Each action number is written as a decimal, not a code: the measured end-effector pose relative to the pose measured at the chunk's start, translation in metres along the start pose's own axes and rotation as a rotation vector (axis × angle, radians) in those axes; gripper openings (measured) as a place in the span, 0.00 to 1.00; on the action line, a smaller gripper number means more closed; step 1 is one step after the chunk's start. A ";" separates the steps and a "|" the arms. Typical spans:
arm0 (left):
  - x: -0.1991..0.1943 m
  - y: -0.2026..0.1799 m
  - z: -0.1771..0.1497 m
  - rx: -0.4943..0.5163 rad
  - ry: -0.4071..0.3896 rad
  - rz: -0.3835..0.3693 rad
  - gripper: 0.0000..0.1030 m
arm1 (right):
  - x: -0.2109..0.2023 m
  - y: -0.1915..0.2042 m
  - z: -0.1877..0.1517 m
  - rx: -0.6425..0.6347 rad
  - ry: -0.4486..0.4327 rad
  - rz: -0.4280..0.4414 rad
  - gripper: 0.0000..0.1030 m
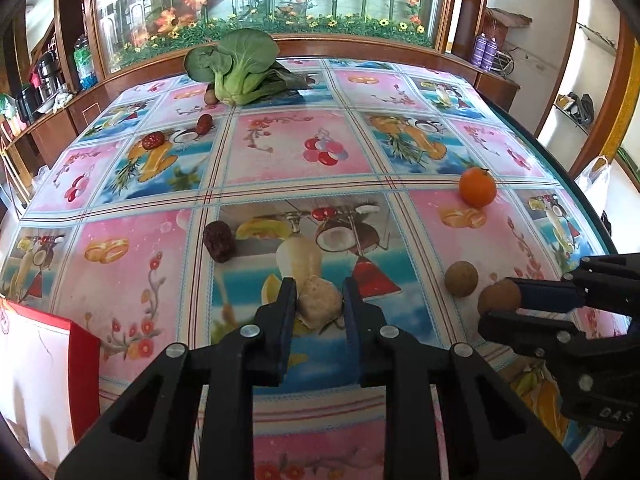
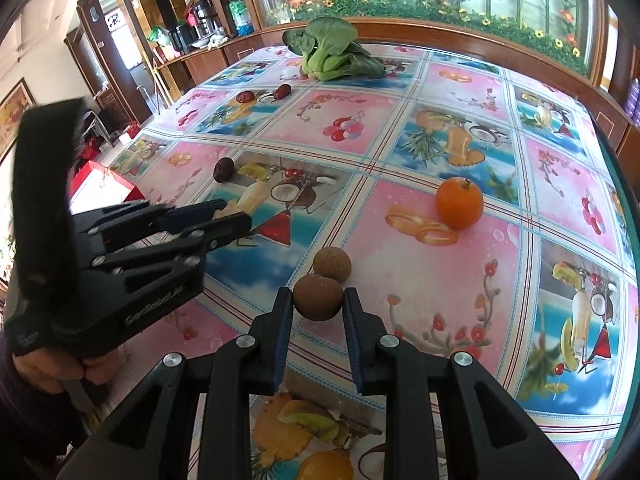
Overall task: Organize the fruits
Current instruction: 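Carry the cake and kiwi into the white tray and open both grippers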
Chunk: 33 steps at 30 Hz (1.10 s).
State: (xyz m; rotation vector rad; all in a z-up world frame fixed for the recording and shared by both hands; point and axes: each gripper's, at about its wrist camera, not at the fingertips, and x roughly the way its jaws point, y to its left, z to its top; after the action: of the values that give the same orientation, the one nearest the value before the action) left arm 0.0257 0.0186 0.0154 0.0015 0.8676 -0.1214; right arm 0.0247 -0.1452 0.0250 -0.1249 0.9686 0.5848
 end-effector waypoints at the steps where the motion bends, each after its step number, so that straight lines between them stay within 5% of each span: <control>1: -0.002 -0.001 -0.001 0.000 -0.003 0.001 0.24 | 0.000 -0.001 0.000 0.003 -0.002 -0.002 0.24; 11: -0.063 0.002 -0.032 -0.004 -0.070 0.044 0.24 | -0.004 0.008 0.001 -0.004 -0.097 0.017 0.24; 16: -0.105 0.022 -0.052 -0.012 -0.104 0.089 0.24 | 0.001 0.020 0.004 0.061 -0.128 0.094 0.23; 24: -0.157 0.090 -0.095 -0.104 -0.113 0.203 0.24 | 0.011 0.110 0.015 -0.006 -0.169 0.197 0.23; 33: -0.172 0.160 -0.128 -0.245 -0.091 0.293 0.24 | 0.040 0.216 0.028 -0.114 -0.167 0.350 0.23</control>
State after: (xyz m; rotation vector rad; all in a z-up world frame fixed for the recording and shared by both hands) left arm -0.1642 0.2018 0.0559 -0.1050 0.7780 0.2579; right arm -0.0497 0.0629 0.0419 -0.0065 0.7990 0.9575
